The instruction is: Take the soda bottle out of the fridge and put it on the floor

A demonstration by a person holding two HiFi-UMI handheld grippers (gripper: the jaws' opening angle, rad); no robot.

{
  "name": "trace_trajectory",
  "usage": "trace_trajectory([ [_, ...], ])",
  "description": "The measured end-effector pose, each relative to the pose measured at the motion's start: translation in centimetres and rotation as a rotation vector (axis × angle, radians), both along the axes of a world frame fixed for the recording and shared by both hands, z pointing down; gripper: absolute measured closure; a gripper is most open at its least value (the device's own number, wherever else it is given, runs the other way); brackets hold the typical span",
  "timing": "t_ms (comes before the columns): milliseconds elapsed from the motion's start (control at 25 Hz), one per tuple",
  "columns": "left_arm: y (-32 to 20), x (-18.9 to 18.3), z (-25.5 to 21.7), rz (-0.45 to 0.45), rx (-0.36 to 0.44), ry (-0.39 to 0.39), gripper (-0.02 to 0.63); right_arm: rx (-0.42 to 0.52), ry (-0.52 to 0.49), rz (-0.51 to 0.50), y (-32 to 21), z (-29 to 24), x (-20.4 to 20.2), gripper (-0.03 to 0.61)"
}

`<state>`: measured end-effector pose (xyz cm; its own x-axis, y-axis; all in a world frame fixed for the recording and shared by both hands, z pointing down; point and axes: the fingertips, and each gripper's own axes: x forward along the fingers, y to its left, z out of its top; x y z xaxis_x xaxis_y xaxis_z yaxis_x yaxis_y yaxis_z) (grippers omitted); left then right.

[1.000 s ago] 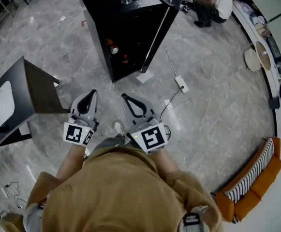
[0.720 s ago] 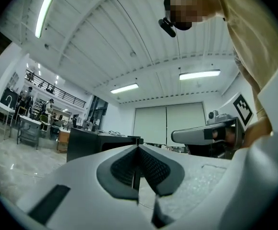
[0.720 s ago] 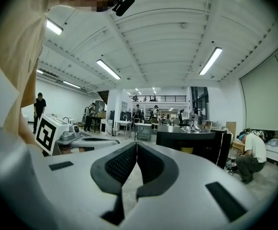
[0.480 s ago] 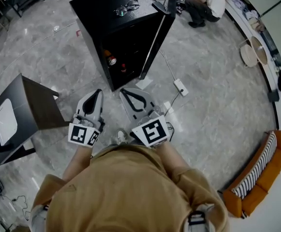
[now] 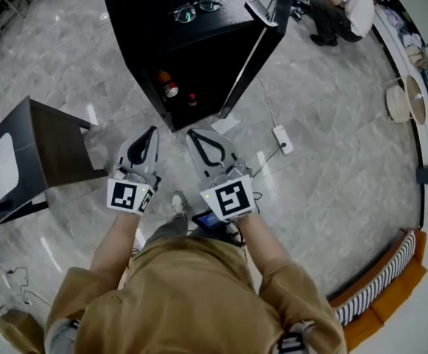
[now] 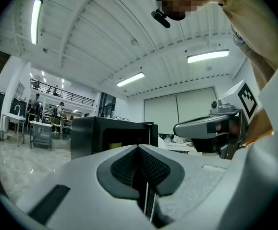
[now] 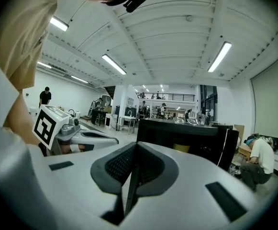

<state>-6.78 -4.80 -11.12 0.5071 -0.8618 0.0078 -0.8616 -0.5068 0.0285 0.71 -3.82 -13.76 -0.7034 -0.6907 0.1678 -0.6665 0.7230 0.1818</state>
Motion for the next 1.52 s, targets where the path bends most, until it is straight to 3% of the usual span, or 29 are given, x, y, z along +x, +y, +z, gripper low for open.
trace_trajectory([
  [160,-3.1,1.0,3.1,-0.084,-0.027,-0.034,0.613,-0.057,0.012,-0.041,-3.8,4.2,2.2,0.578],
  [360,-7.0,1.3,11.6,-0.160,-0.069,-0.033,0.612,-0.103,0.065,-0.076,-7.1,12.1,2.8,0.578],
  [600,-10.3,1.2,22.1,-0.151,-0.080,-0.062,0.613,-0.090,0.083,-0.104,-10.7,22.6,1.1,0.578],
  [880,-10.7,0.0,30.6,-0.131,-0.036,-0.071,0.614,-0.060,0.097,-0.077,-12.9,33.7,0.1,0.578],
  [1520,-14.9,2.1,44.6,-0.114,-0.021,-0.060,0.612,-0.032,0.163,-0.085,-17.8,47.7,-0.7,0.577],
])
